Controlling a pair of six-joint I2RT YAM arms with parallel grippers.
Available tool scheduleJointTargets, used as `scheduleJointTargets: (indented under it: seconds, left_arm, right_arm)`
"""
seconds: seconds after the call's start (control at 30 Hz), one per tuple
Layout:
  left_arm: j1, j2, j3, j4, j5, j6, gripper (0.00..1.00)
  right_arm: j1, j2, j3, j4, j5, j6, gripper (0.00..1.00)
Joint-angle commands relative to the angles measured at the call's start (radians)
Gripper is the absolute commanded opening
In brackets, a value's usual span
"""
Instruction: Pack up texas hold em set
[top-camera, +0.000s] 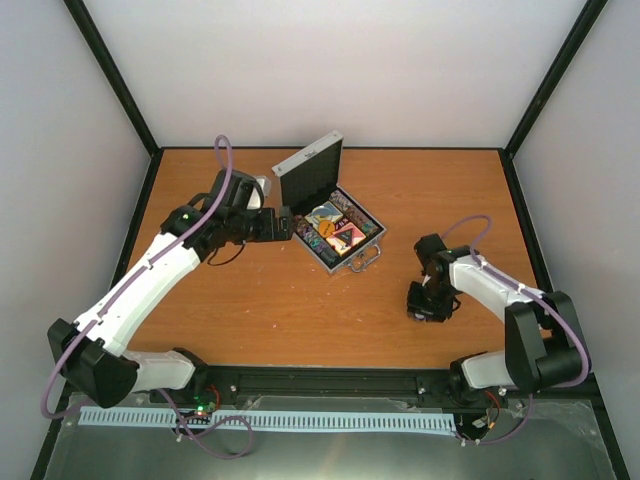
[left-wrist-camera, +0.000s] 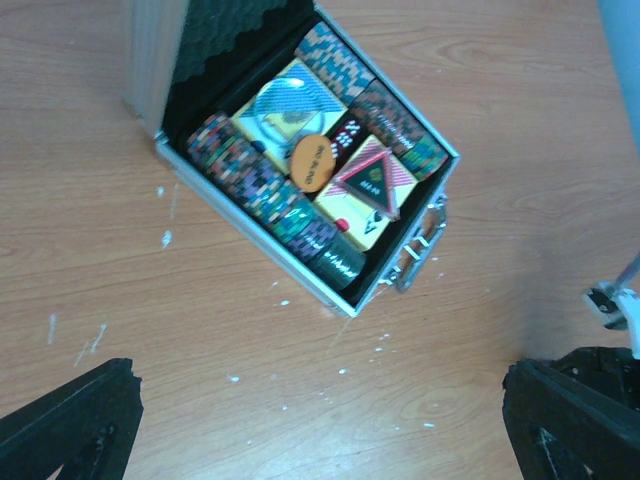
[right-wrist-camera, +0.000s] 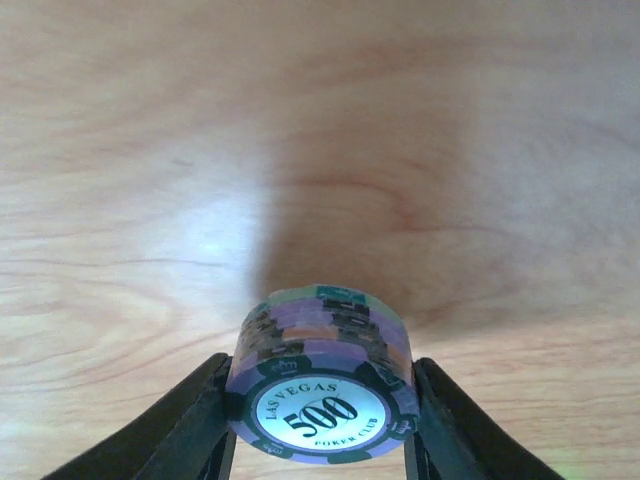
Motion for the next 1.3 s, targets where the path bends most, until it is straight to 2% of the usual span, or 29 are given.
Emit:
scheduleJointTargets:
  seconds: [0.0, 0.17, 0.3, 0.53, 0.73, 0.87, 1.13, 1.2, 1.27]
  left_arm:
    - [0.005, 0.031, 0.095, 0.003, 0.097, -0.040, 1.00]
    - [0.006, 0.100, 0.156, -0.002, 0.299, -0.101, 0.98]
    - [0.001, 0.151, 0.157, 0.051, 0.505, -0.166, 0.92]
    - [-0.053, 0.216, 0.201, 0.099, 0.615, -0.206, 0.85]
    - [-0.134, 0.282, 0.223, 0.139, 0.638, -0.225, 0.81]
    - [-0.149, 0.303, 0.209, 0.181, 0.645, -0.257, 0.74]
    - [-0.162, 0.343, 0.242, 0.099, 0.595, -0.233, 0.47]
    - [-0.166, 0.353, 0.260, 0.072, 0.587, -0.218, 0.45]
    - [-0.170, 0.366, 0.292, 0.026, 0.561, -0.194, 0.47]
  right_arm:
    - [-0.005, -0.072, 0.098, 0.047, -0.077, -0.104, 0.34]
    - [0.043, -0.118, 0.243, 0.103, -0.160, -0.234, 0.30]
    - [0.149, -0.145, 0.342, 0.175, -0.185, -0.351, 0.32]
    - [0.288, -0.226, 0.378, 0.354, -0.244, -0.486, 0.32]
    - [0.350, -0.223, 0.402, 0.354, -0.239, -0.574, 0.32]
    - [0.370, -0.218, 0.416, 0.335, -0.222, -0.616, 0.32]
    - [0.376, -0.212, 0.411, 0.341, -0.205, -0.641, 0.32]
    - [0.378, -0.205, 0.408, 0.343, -0.198, -0.637, 0.32]
    - [0.379, -0.202, 0.407, 0.340, -0.190, -0.632, 0.32]
